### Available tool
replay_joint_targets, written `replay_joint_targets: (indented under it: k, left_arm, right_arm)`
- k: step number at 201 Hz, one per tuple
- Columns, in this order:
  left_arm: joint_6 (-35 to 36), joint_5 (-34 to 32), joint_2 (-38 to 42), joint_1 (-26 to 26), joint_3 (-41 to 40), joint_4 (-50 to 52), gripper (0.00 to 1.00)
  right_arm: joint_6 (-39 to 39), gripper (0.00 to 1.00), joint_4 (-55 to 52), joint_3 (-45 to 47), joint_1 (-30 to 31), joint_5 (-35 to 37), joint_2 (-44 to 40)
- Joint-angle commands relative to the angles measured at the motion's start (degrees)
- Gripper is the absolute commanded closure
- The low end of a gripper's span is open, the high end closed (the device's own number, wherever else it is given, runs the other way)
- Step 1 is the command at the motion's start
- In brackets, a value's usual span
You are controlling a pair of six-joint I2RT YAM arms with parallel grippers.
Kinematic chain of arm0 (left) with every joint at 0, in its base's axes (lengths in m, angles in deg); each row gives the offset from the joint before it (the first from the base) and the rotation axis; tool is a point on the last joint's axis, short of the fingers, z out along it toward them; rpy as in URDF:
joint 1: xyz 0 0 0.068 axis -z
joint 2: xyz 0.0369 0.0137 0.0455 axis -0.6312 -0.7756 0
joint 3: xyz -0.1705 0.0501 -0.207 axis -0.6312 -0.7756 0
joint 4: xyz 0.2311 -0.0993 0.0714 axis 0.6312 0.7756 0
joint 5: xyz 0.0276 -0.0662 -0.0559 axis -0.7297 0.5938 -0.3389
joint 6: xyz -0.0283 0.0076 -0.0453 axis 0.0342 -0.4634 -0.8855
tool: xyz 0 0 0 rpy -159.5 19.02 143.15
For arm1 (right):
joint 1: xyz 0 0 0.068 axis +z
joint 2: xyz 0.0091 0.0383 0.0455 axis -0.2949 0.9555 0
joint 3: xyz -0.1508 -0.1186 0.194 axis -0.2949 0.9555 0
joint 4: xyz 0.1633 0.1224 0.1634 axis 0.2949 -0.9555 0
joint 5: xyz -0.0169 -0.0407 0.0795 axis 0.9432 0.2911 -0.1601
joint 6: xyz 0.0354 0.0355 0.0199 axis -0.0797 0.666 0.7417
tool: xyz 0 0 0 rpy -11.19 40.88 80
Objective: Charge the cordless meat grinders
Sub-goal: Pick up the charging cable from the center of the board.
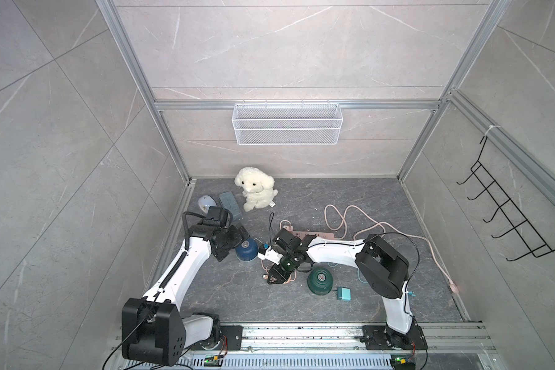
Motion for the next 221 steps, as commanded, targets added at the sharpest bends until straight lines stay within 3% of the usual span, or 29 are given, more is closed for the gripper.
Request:
replay_joint_targets:
  k: [1, 38, 103, 178, 221]
  left_arm:
    - [2.0, 2.1, 2.1, -1.7, 0.0, 2.1, 0.0]
    - [2.7, 2.5, 3.1, -2.9, -1.6, 2.3, 0.0]
    - [3.2, 3.3, 5.1, -4.9, -3.9, 1.9, 0.01]
    - [3.8, 5.5, 5.8, -6.7, -5.8, 0.6, 0.01]
    - [3.9, 5.7, 5.6, -6.8, -5.9, 0.4, 0.01]
  right_arm:
    - [-0.6, 0.63, -0.5, -1.6, 0.2, 2.0, 0.3]
    - [-1.5, 0.7, -2.9, -4.2, 1.2, 1.8, 1.8]
    - [-1.8, 0.72, -3.4, -4.2, 3.9, 9.2, 1.7]
    - [-2.3, 0.69, -5.7, -5.3, 4.3, 12.5, 4.5]
    - [-1.8, 0.83, -6.3, -6.1, 4.4, 9.7, 3.8]
